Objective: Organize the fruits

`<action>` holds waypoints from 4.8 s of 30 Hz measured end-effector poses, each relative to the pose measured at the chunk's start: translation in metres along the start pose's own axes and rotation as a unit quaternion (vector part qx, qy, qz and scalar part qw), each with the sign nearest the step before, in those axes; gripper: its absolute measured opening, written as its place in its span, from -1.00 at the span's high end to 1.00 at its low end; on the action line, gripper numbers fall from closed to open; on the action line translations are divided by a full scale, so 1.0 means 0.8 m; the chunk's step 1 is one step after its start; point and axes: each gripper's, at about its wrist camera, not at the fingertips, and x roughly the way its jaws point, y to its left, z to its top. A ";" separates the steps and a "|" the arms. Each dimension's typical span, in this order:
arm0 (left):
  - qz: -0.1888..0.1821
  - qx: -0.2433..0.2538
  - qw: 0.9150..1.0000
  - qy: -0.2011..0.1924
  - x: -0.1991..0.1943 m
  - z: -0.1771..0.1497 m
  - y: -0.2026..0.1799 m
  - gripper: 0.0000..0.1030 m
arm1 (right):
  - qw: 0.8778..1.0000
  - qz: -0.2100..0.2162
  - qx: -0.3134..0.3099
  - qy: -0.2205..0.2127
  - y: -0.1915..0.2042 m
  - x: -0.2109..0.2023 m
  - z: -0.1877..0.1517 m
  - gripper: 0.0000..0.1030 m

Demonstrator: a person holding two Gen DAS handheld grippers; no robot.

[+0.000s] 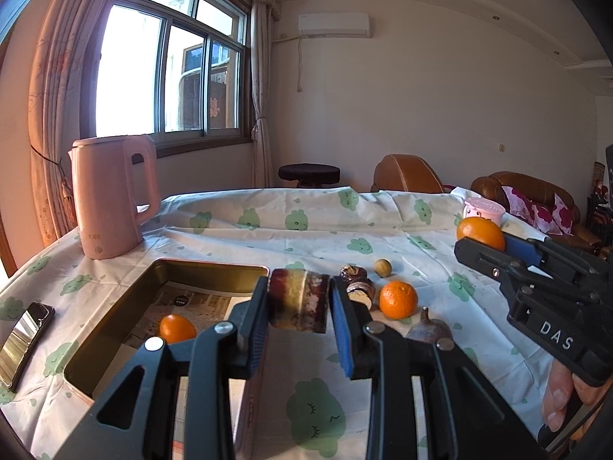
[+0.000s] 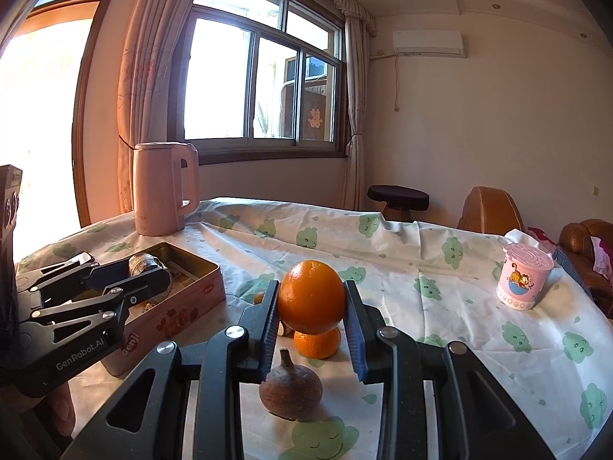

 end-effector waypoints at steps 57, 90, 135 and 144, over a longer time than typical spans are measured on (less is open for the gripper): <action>0.094 -0.055 0.993 0.054 0.010 -0.014 0.153 0.38 | 0.990 0.102 -0.087 0.053 0.177 0.080 0.018 0.35; 0.097 -0.058 0.988 0.108 0.036 -0.033 0.169 0.38 | 0.976 0.127 -0.115 0.131 0.209 0.121 -0.006 0.35; 0.030 0.009 0.998 0.060 0.016 -0.007 0.034 -0.72 | 0.976 0.041 0.014 0.214 -0.002 0.074 -0.055 -0.32; 0.014 0.028 0.997 0.068 0.027 -0.005 0.004 -0.72 | 0.974 0.058 0.040 0.215 -0.016 0.074 -0.060 -0.02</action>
